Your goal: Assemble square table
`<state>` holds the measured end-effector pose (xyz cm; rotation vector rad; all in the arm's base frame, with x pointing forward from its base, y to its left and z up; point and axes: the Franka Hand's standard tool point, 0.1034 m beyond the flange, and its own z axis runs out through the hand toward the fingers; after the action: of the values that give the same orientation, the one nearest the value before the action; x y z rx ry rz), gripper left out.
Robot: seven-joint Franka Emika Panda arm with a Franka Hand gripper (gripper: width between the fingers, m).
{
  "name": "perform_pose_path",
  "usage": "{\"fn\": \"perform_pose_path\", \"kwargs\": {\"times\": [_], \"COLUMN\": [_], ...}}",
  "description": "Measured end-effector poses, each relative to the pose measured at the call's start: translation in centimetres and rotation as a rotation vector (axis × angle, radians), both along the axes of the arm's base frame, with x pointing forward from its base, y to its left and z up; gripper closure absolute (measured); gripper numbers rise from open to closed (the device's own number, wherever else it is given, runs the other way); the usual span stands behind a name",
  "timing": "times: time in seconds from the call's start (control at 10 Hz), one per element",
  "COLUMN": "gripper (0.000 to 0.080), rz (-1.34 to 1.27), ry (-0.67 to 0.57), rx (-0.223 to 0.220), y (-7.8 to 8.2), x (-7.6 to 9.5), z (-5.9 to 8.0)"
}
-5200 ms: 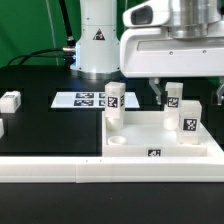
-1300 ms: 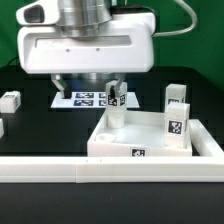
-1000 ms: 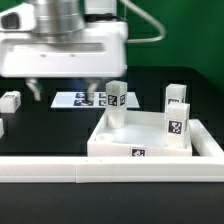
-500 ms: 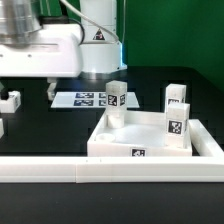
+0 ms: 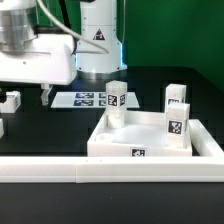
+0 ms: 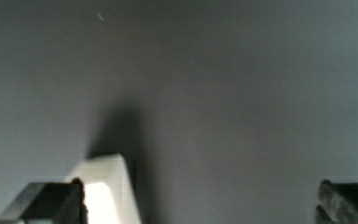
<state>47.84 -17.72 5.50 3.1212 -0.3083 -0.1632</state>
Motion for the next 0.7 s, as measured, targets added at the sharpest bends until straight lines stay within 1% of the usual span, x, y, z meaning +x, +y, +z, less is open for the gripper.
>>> {"fn": "perform_pose_path", "kwargs": {"times": [0.2, 0.3, 0.7], "gripper": [0.015, 0.015, 0.015], "rz": [0.051, 0.061, 0.056], "ry": [0.003, 0.003, 0.01], "rx": [0.001, 0.002, 0.005], "y": [-2.0, -2.7, -2.4], "x": [-0.9, -1.1, -1.0], "z": [0.1, 0.2, 0.1]}}
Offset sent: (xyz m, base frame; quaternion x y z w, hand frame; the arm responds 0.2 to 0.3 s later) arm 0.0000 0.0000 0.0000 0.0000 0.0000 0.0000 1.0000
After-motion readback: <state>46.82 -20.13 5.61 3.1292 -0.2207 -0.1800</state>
